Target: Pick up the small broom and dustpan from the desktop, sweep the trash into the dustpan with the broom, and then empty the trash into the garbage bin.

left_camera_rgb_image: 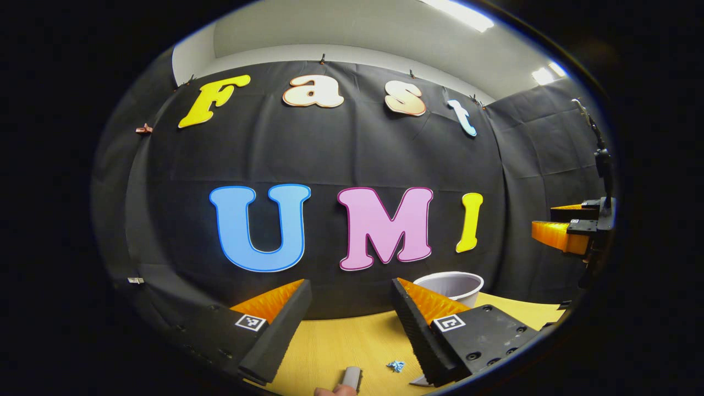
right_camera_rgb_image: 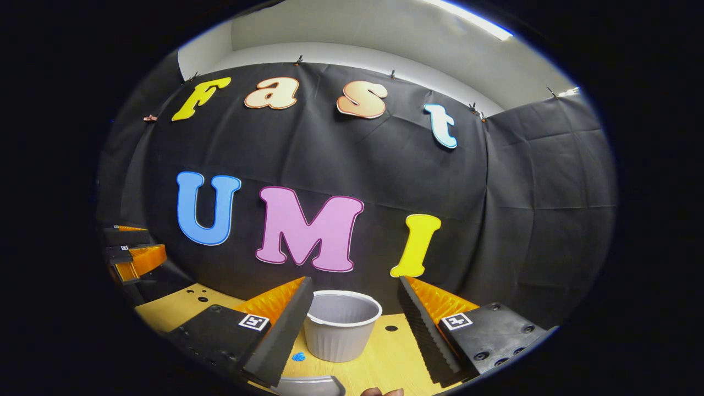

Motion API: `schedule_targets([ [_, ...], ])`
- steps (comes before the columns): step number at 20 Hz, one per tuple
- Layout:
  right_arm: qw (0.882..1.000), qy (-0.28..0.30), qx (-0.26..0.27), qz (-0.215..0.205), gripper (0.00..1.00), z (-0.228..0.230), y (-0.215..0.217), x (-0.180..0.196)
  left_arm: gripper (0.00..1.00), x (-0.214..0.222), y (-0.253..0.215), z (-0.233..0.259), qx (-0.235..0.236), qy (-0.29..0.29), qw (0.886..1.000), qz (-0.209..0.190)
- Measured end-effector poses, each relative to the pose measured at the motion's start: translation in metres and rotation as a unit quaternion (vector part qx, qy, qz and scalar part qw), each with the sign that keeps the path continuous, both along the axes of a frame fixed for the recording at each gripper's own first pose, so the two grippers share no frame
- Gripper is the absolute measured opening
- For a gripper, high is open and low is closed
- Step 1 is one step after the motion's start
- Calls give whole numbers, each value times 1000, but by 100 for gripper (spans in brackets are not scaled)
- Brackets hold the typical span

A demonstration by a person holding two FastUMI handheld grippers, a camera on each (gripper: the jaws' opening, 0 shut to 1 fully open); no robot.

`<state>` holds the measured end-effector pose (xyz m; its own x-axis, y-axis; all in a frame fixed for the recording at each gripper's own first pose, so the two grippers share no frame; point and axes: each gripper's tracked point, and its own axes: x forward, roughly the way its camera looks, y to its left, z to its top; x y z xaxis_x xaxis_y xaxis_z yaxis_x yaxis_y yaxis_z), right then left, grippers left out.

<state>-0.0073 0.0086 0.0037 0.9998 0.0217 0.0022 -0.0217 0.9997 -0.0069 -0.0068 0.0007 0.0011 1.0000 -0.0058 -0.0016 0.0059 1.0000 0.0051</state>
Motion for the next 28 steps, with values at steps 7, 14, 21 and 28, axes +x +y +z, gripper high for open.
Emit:
schedule_targets([
  [7, 968, 210, -6, 134, 98, -104, 39, -45, 95, -12, 10, -10, 6, 9, 1000, 7],
  [14, 856, 484, -19, 182, 98, -265, 37, -126, 95, -26, 20, -41, 0, 40, 999, 26],
  [21, 755, 622, -60, 199, 99, -405, 55, -166, 95, -31, 35, -57, 0, 60, 997, 49],
  [28, 715, 666, -96, 189, 95, -455, 66, -154, 95, -38, 49, -69, 5, 75, 995, 65],
])
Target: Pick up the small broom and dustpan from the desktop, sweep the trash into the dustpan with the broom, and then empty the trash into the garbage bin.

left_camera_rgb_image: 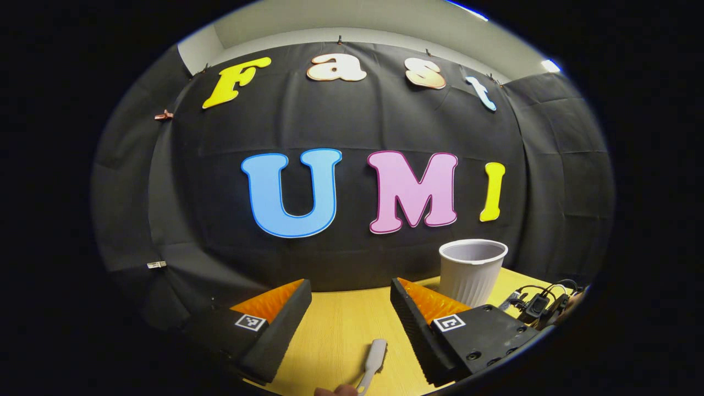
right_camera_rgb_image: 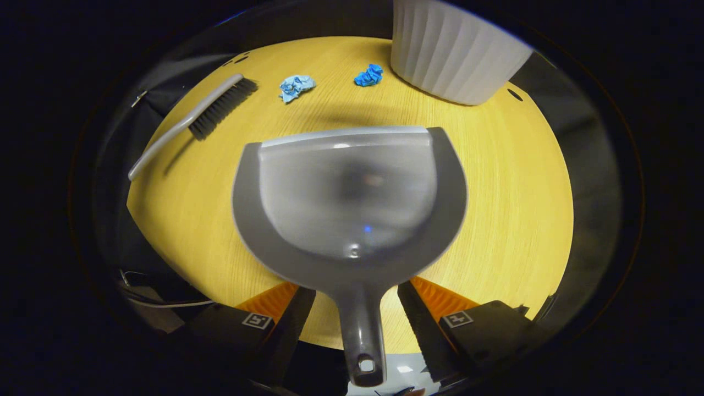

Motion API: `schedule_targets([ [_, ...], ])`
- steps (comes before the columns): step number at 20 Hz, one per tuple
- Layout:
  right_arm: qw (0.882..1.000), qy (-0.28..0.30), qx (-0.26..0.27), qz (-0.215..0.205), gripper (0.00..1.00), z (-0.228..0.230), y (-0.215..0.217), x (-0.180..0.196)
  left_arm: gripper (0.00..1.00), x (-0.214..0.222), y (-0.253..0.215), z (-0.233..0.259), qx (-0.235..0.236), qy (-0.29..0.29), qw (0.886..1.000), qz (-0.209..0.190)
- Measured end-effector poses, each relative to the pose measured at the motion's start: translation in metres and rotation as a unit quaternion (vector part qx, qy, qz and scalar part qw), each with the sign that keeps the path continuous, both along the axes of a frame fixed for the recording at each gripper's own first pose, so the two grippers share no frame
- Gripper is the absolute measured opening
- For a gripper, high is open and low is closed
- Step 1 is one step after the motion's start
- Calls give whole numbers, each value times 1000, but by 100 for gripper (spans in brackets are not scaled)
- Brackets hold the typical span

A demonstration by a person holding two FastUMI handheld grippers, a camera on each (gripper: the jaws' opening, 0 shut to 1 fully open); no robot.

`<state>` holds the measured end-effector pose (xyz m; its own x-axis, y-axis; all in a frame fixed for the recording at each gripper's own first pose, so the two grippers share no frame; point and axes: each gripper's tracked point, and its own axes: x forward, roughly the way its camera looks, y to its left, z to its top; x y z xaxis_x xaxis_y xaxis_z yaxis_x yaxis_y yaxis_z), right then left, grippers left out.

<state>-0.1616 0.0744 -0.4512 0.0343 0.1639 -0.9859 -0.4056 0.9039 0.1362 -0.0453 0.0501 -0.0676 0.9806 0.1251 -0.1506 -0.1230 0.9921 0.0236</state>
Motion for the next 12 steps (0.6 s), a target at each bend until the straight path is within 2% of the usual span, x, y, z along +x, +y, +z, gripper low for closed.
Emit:
schedule_targets([
  [6, 999, 33, -3, 2, 87, -7, 1, 4, 95, 1, 6, -10, -5, 9, 1000, 10],
  [7, 999, 41, -8, 4, 77, -8, -2, 1, 95, 1, 7, -11, -6, 11, 1000, 11],
  [10, 999, 48, -16, 13, 34, -7, -4, -2, 95, 7, 6, -18, 1, 19, 1000, 8],
  [11, 999, 45, -14, 15, 39, -7, -4, -1, 95, 9, 4, -22, 3, 27, 1000, 2],
  [12, 999, 45, -12, 13, 39, -7, -4, -1, 95, 11, 0, -31, 1, 41, 999, -9],
])
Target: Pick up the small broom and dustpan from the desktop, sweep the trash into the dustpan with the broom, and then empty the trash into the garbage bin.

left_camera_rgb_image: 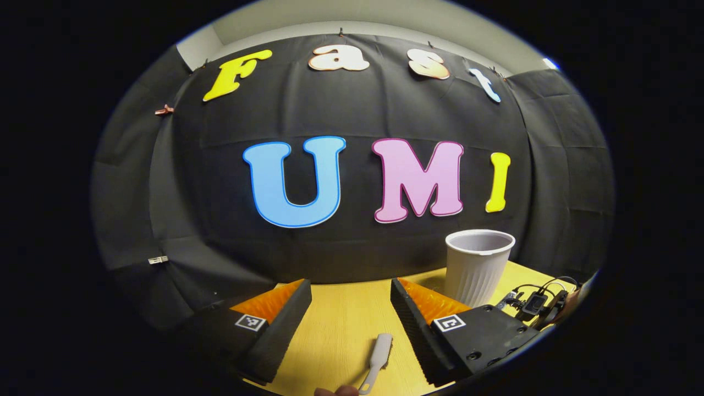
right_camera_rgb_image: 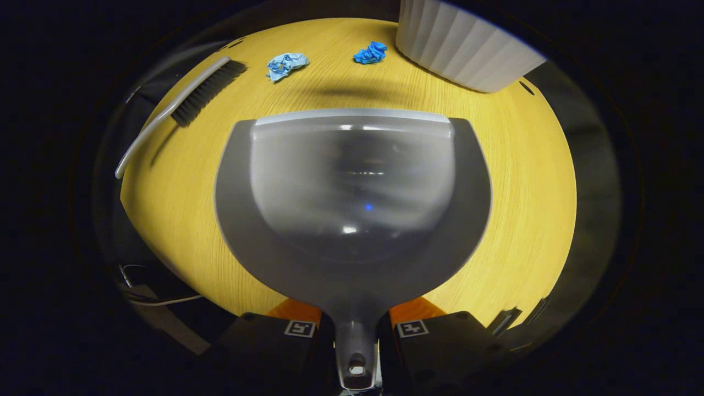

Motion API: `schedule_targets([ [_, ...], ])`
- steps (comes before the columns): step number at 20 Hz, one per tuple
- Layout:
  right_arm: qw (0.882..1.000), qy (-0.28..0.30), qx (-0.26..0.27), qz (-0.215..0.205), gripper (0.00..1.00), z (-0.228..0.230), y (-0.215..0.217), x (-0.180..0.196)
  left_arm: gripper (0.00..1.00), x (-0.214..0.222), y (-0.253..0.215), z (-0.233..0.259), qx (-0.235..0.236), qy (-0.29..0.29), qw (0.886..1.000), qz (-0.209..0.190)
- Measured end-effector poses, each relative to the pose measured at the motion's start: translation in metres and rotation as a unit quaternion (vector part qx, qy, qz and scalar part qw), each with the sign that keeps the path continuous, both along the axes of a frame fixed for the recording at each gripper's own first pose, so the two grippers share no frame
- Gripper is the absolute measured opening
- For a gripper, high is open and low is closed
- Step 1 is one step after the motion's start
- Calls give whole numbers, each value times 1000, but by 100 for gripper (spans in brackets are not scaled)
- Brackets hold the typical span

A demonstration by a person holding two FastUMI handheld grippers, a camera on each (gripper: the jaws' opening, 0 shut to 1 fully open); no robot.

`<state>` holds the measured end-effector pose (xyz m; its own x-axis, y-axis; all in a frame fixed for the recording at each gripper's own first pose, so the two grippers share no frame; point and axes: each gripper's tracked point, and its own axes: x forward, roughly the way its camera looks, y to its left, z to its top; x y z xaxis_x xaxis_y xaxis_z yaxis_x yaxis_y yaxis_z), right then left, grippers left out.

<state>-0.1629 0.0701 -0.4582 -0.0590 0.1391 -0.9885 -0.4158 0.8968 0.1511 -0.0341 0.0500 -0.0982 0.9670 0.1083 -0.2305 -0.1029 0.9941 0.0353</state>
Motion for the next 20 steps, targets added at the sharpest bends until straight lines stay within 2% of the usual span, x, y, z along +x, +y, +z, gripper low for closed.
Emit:
schedule_targets([
  [2, 1000, 3, 4, 7, 39, 1, 0, -1, 95, 5, -12, -29, -17, 58, 998, -35],
  [4, 1000, 0, 5, 8, 37, 1, 0, 0, 95, 4, -21, -69, -40, 141, 987, -65],
  [6, 1000, -2, 5, 6, 37, 0, 0, 1, 95, -4, -35, -116, -70, 232, 966, -95],
  [8, 1000, -3, 5, 8, 36, 0, 0, 0, 93, -20, -46, -158, -93, 326, 933, -119],
  [10, 1000, -3, 7, 10, 36, 1, 0, 0, 96, -31, -50, -192, -90, 397, 904, -131],
  [13, 1000, -1, 11, 17, 36, 1, 0, 1, 95, -40, -45, -232, -82, 474, 868, -126],
  [16, 1000, -1, 15, 22, 35, 2, 0, 1, 94, -40, -50, -266, -101, 520, 840, -114],
  [20, 1000, -2, 17, 23, 36, 1, 1, 2, 93, -41, -44, -294, -83, 562, 815, -114],
])
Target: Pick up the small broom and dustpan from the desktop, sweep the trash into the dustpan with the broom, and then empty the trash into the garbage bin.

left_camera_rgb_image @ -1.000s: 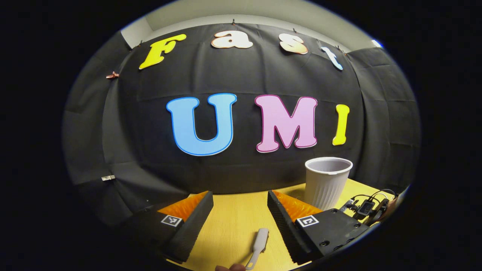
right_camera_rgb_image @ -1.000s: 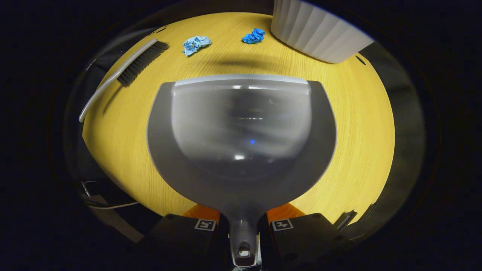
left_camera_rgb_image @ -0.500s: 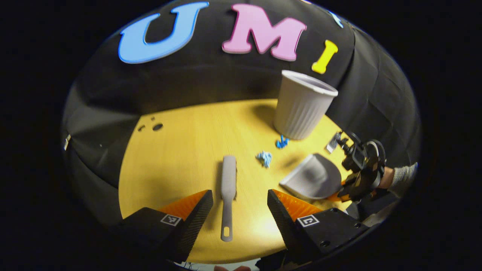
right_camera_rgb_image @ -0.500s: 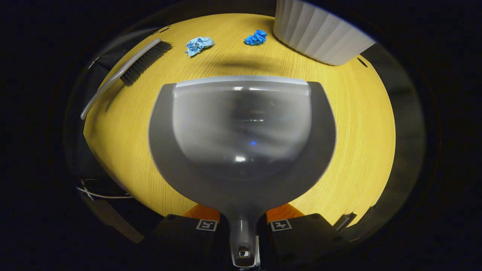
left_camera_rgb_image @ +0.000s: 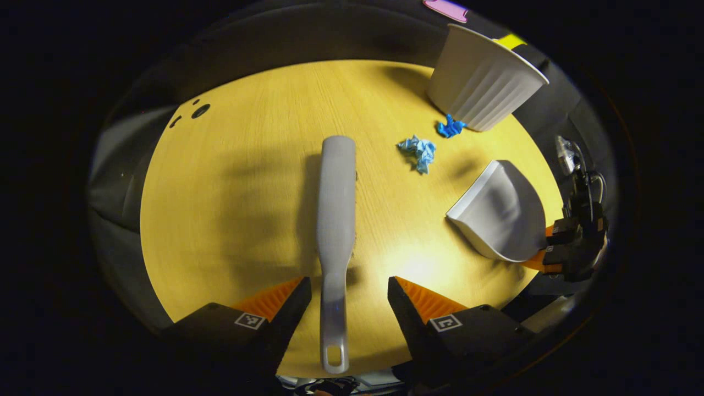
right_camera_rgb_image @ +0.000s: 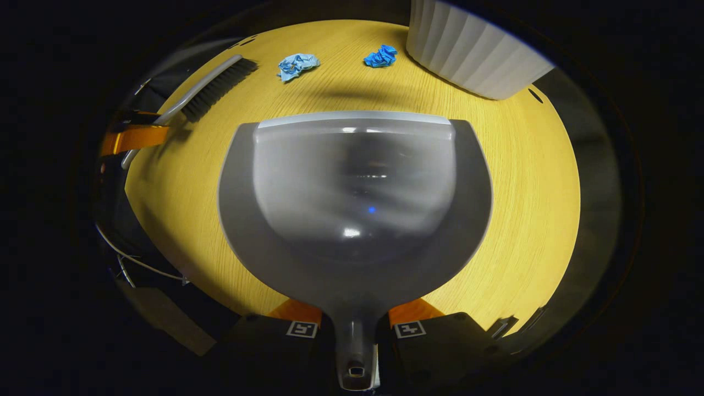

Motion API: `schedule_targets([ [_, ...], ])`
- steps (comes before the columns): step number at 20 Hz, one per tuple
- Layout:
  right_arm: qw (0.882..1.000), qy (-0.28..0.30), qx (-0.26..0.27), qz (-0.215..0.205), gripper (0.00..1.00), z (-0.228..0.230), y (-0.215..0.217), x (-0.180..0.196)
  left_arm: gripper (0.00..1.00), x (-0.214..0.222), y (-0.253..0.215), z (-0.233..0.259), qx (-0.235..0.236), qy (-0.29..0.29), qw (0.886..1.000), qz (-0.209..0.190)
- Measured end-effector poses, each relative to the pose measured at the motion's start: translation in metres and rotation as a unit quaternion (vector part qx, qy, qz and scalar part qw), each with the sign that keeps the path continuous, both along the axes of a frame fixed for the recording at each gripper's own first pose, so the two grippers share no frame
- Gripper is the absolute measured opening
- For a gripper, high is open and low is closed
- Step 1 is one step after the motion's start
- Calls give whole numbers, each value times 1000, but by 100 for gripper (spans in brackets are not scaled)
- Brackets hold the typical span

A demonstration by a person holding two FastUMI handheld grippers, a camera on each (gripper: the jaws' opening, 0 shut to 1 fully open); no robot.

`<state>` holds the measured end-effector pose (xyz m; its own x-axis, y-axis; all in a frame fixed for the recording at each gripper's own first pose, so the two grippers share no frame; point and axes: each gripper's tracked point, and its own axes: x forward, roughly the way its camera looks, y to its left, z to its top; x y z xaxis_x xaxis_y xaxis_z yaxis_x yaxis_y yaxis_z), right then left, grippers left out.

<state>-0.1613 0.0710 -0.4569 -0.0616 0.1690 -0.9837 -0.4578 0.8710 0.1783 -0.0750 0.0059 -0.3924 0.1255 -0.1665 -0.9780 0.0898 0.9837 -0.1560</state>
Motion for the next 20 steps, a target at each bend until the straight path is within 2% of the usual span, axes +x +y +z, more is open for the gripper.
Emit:
schedule_targets([
  [8, 1000, 2, 4, 6, 36, 0, 1, 0, 88, -16, 12, -33, 40, 61, 997, -18],
  [9, 1000, 2, 5, 7, 41, 0, 0, 0, 88, -17, 13, -37, 45, 66, 997, -17],
  [10, 1000, 3, 5, 8, 36, 0, 1, 0, 84, -19, 15, -36, 47, 72, 996, -17],
  [15, 1000, 7, 9, 8, 36, 0, 0, 1, 74, -25, 13, -38, 48, 89, 994, -46],
  [16, 1000, 9, 10, 7, 31, 0, 0, 1, 70, -28, 12, -37, 47, 93, 992, -66],
  [17, 1000, 10, 11, 5, 36, 0, 1, 2, 66, -29, 10, -38, 47, 99, 990, -90],
  [18, 1000, 10, 12, 2, 41, 0, 0, 3, 54, -28, 10, -40, 47, 101, 988, -103],
  [19, 1000, 12, 12, 2, 36, 1, 0, 2, 45, -24, 11, -40, 47, 103, 988, -106],
  [20, 1000, 12, 13, 5, 36, 0, 0, 2, 35, -21, 10, -40, 47, 109, 986, -115],
])
